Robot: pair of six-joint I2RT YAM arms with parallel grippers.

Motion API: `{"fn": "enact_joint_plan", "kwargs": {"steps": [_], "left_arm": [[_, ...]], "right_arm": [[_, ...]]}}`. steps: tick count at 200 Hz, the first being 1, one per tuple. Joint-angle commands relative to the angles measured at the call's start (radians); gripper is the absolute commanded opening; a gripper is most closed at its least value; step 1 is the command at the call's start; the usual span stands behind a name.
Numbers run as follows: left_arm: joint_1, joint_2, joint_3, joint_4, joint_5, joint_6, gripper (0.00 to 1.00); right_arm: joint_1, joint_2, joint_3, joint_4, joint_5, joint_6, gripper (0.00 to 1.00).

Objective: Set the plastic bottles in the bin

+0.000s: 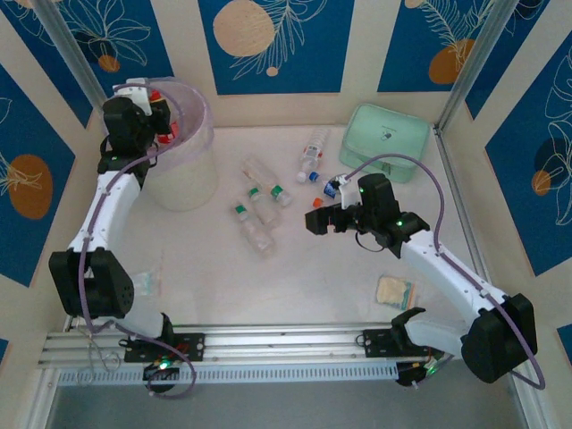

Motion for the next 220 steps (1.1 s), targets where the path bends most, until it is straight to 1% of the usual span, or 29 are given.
{"fn": "enact_joint_plan", "kwargs": {"steps": [1, 17, 34, 49, 60, 78, 95, 104, 115, 125, 135, 149, 170, 183, 220], "left_arm": [[-0.005, 0.098, -0.022, -0.309, 0.023, 0.058, 0.00], [-0.008, 0.118, 0.015, -0.373, 0.027, 0.092, 0.00], [-0.020, 0.133, 0.029, -0.418, -0.022, 0.140, 0.00], [-0.020, 0.170, 0.034, -0.461, -0.044, 0.167, 0.00], [-0.020, 0.205, 0.046, -0.488, -0.044, 0.167, 0.00], [-0.021, 0.265, 0.088, -0.527, -0.013, 0.149, 0.00], [-0.020, 0.307, 0.131, -0.537, -0.003, 0.135, 0.00], [-0.020, 0.323, 0.149, -0.530, 0.008, 0.127, 0.14], [-0.020, 0.333, 0.174, -0.516, 0.036, 0.115, 0.17], [-0.020, 0.344, 0.204, -0.511, 0.056, 0.103, 0.23], [-0.020, 0.363, 0.247, -0.526, 0.070, 0.094, 0.35], [-0.020, 0.397, 0.324, -0.571, 0.077, 0.092, 0.47], [-0.021, 0.429, 0.393, -0.614, 0.079, 0.096, 0.56], [-0.021, 0.428, 0.409, -0.622, 0.075, 0.099, 0.59], [-0.020, 0.338, 0.425, -0.618, 0.102, 0.098, 0.72]], "right_arm": [[0.010, 0.003, 0.028, -0.023, 0.014, 0.015, 0.99], [0.015, 0.009, 0.027, -0.023, 0.015, 0.017, 0.99], [0.021, 0.022, 0.028, -0.021, 0.017, 0.018, 0.99], [0.030, 0.028, 0.030, -0.021, 0.025, 0.015, 0.99], [0.037, 0.030, 0.029, -0.021, 0.032, 0.015, 0.99], [0.042, 0.035, 0.028, -0.022, 0.034, 0.013, 0.99], [0.045, 0.037, 0.029, -0.032, 0.039, 0.009, 0.99], [0.046, 0.036, 0.030, -0.036, 0.043, 0.007, 0.99], [0.048, 0.034, 0.027, -0.041, 0.046, 0.007, 0.99], [0.048, 0.033, 0.023, -0.041, 0.050, 0.010, 0.99], [0.048, 0.035, 0.019, -0.042, 0.051, 0.013, 0.99], [0.049, 0.043, 0.016, -0.041, 0.051, 0.014, 0.99], [0.051, 0.056, 0.017, -0.038, 0.051, 0.018, 0.99], [0.052, 0.066, 0.021, -0.036, 0.050, 0.016, 0.99], [0.053, 0.093, 0.037, -0.036, 0.040, 0.013, 0.99]]}}
